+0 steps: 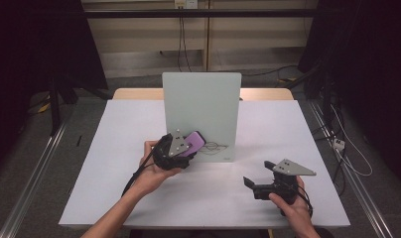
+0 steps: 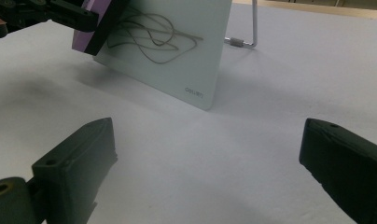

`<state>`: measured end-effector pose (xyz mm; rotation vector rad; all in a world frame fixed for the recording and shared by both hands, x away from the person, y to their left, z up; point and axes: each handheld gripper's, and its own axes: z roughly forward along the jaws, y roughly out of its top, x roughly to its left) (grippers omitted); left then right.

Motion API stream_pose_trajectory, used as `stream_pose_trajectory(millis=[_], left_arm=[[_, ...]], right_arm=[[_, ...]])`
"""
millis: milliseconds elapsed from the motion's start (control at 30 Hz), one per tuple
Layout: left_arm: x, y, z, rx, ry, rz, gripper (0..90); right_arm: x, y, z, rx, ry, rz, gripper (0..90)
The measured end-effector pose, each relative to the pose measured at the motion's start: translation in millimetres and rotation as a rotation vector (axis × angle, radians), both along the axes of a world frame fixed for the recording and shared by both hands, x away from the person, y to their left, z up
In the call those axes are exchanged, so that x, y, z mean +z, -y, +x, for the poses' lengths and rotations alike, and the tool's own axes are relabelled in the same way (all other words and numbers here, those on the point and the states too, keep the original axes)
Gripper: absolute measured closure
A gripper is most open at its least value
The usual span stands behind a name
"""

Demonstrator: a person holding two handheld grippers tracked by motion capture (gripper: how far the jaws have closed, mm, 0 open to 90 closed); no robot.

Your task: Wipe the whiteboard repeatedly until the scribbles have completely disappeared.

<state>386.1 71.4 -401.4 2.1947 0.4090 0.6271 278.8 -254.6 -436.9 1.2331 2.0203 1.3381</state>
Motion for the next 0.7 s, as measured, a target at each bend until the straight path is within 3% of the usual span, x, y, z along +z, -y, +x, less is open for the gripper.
stream_pose_trajectory(millis=[500, 567, 700], left_arm=[[-7.3, 32.6, -3.3, -0.044, 0.0, 0.014, 40.8], [-8.9, 34.9, -4.5, -0.051, 0.012, 0.029, 40.8], [-8.7, 30.9, -3.6, -0.059, -0.004, 0.039, 40.8]], right_arm=[[-0.1, 0.1, 0.2, 0.0, -0.004, 0.001, 3.7], [-0.2, 0.6, 0.4, 0.0, -0.001, 0.001, 3.7], [-0.2, 1.1, 0.0, 0.0, -0.003, 0.002, 3.7]])
